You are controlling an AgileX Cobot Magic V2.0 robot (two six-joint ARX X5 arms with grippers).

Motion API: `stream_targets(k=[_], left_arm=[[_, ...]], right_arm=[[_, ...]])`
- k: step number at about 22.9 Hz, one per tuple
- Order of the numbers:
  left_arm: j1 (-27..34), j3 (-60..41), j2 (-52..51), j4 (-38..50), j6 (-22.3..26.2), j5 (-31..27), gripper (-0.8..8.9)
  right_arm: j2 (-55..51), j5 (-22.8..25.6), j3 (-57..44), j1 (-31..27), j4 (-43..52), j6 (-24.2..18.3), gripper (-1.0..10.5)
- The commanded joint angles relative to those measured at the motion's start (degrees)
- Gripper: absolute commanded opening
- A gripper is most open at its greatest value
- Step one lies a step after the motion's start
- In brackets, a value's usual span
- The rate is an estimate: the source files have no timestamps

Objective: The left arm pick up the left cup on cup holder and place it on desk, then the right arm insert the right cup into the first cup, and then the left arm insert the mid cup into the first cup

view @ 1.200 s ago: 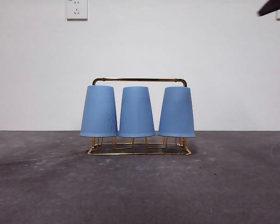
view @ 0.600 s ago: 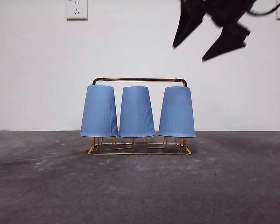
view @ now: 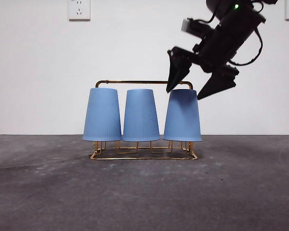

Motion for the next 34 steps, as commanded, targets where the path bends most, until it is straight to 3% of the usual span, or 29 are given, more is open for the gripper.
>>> stream_targets(k=[1,4,9,15,27,34], left_arm=[[-0.17,1.25,0.22,0.35,0.94,0.31,5.44],[-0.17,1.25,0.24,0.35,0.96,0.31,5.44],[-0.17,1.25,0.24,0.55,1.07,0.28,5.44],[-0.17,1.25,0.24,0.52,1.09,0.28,5.44],[-0.17,1.25,0.22,0.50,1.09,0.28,5.44],[-0.17,1.25,0.22,0.74,1.11,0.28,5.44]], right_arm=[[2.25,-0.02,1.33,0.46,1.38,0.83,4.9],[3.28,0.04,1.33,0.48,1.81,1.01,4.9],[3.37,0.00,1.33,0.74,1.60,0.96,3.2],[3.08,0.02,1.33,1.14,1.79,0.66,2.6],[-9.03,0.42,1.36,1.14,-0.02,-0.31,2.6],[-21.51,0.39,1.36,3.15,-8.96,-0.63,2.6]])
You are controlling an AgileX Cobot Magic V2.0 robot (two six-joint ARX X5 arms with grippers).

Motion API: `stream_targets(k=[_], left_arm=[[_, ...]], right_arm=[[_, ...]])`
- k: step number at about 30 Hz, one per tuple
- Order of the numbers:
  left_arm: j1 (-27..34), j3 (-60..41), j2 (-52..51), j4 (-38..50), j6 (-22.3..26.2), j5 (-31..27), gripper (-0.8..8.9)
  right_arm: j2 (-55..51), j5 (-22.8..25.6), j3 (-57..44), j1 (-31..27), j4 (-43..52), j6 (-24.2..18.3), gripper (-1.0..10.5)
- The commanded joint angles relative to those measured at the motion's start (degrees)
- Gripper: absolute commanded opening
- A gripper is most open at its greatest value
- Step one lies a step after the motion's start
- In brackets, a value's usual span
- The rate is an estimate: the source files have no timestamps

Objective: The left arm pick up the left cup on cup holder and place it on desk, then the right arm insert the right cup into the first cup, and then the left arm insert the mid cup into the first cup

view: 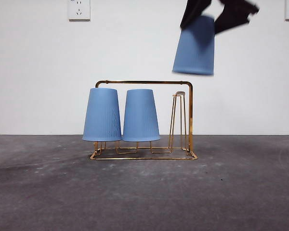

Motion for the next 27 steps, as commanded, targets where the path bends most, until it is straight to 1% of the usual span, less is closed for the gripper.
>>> stream_targets(k=[1,5,9,12,15,18,23,27], left_arm=[[-0.17,1.25,0.24,0.72,1.09,0.28,5.44],[-0.17,1.25,0.22,0.70,1.09,0.28,5.44],[-0.17,1.25,0.22,0.72,1.09,0.28,5.44],[-0.17,1.25,0.22,0.70,1.09,0.28,5.44],[-0.17,1.25,0.22,0.72,1.11,0.28,5.44],[-0.17,1.25,0.22,0.70,1.11,0.28,5.44],[-0.17,1.25,0.22,0.72,1.11,0.28,5.44],[-0.17,1.25,0.22,0.74,1.11,0.28,5.44]], right_arm=[[-2.43,0.09,1.36,1.90,-1.60,-0.59,2.6],[-5.90,-0.17,1.33,5.66,-5.16,-0.52,2.6],[-6.67,0.37,1.20,10.01,-7.43,-0.50,2.6],[-6.60,2.19,-0.17,14.27,-6.86,-0.48,2.6],[-6.58,5.53,-3.50,18.45,-4.85,-0.48,2.6],[-6.58,7.02,-8.22,21.68,-1.11,0.17,2.6],[-6.58,9.03,-16.59,24.92,6.73,1.62,2.6],[-6.47,9.60,-22.69,26.27,11.91,2.73,2.6]])
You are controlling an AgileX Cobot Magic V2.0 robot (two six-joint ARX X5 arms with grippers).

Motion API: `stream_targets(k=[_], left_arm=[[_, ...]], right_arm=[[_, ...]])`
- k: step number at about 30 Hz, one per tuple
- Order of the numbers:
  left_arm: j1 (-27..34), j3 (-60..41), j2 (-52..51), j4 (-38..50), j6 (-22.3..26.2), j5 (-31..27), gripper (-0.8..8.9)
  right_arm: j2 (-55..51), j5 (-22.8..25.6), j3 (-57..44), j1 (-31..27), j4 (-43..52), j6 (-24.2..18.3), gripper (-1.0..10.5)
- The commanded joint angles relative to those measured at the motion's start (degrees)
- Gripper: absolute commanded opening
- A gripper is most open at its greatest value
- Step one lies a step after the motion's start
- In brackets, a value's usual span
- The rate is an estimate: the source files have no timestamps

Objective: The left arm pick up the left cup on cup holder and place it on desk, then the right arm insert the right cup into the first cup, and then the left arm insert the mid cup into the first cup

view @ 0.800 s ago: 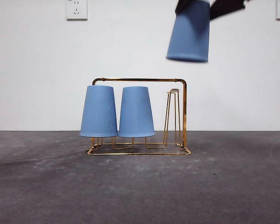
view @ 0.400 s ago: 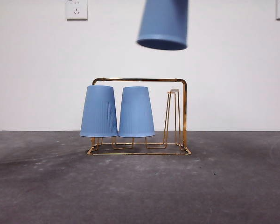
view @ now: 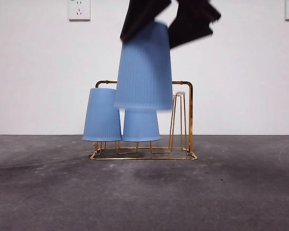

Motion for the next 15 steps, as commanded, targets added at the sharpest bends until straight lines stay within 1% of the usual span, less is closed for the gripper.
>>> stream_targets(k=[1,6,15], left_arm=[[-0.17,1.25,0.22,0.68,0.98,0.28,5.44],[-0.17,1.25,0.22,1.20,0.98,0.28,5.44],[-0.17,1.25,0.22,1.49,0.98,0.28,5.44]], right_arm=[[0.98,0.90,-2.89,1.25,4.07,1.68,2.6],[3.41,1.22,-6.73,2.43,8.24,2.45,2.6],[11.74,1.33,-6.78,4.52,11.39,2.56,2.7]])
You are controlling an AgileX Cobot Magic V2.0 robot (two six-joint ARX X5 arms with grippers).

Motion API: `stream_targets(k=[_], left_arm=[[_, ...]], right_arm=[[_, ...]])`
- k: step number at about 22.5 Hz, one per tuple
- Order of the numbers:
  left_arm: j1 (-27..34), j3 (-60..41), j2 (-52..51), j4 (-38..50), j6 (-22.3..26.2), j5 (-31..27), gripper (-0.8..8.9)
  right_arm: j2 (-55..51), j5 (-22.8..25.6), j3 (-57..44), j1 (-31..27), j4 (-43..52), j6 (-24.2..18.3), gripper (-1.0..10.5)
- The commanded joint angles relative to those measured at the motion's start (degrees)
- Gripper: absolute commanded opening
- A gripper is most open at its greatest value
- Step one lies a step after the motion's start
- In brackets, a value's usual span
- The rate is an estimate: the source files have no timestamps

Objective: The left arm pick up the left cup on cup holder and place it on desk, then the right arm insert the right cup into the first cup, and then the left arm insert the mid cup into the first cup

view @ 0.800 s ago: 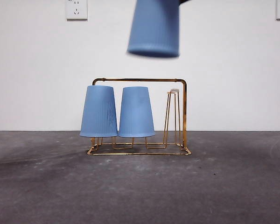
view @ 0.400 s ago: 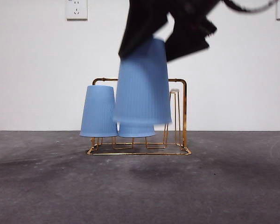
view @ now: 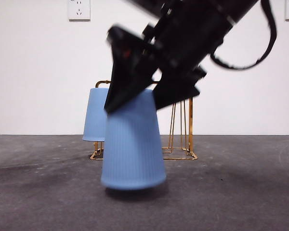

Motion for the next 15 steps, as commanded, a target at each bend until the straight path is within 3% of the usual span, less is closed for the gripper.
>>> stream_targets(k=[1,5,10,15], left_arm=[[-0.17,1.25,0.22,0.66,0.98,0.28,5.44],[-0.17,1.25,0.22,0.66,1.01,0.28,5.44],[-0.17,1.25,0.22,0.66,0.98,0.28,5.44],[-0.17,1.25,0.22,0.74,0.96,0.28,5.44]], right_arm=[[2.32,0.28,0.44,1.25,1.18,0.66,2.7],[3.37,1.57,0.42,2.21,1.40,0.79,2.8],[3.32,2.03,0.42,2.91,1.38,1.68,4.8],[0.59,3.67,0.61,3.06,0.74,1.62,5.5]])
